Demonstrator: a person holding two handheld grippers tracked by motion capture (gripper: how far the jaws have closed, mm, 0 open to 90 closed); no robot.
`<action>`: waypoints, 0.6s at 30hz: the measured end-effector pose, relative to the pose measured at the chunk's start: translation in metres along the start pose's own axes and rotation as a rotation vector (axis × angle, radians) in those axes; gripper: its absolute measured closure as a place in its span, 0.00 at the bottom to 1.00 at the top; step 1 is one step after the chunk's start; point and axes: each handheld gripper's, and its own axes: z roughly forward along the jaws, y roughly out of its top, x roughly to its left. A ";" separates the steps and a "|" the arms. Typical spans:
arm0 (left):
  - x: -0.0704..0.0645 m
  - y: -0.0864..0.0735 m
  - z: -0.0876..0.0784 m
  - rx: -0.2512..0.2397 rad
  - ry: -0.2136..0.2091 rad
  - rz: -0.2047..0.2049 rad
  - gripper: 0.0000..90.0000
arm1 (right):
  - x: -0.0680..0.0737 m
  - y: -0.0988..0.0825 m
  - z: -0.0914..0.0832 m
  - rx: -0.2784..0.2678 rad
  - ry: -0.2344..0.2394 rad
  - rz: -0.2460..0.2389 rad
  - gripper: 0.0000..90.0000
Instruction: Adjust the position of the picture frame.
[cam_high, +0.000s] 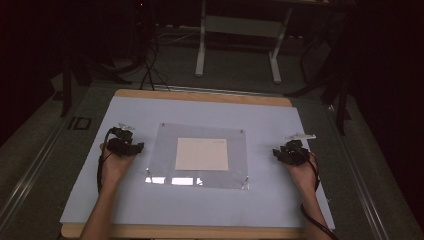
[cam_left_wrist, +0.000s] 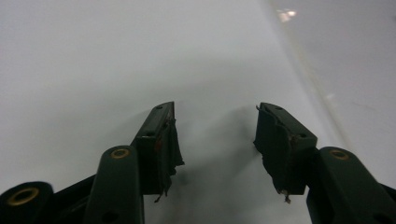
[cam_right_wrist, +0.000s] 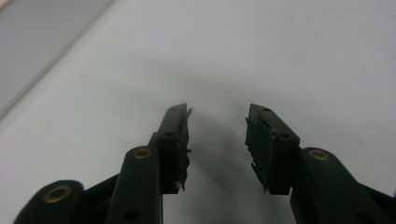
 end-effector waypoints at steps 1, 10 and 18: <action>-0.001 -0.003 -0.003 -0.009 -0.026 0.013 0.55 | 0.003 0.001 -0.001 -0.001 0.012 -0.015 0.66; -0.006 -0.012 -0.029 -0.067 -0.100 0.114 0.57 | 0.025 0.004 -0.010 -0.013 0.143 -0.110 0.66; -0.005 -0.033 -0.050 -0.112 -0.165 0.138 0.58 | 0.047 0.000 -0.025 -0.018 0.229 -0.223 0.63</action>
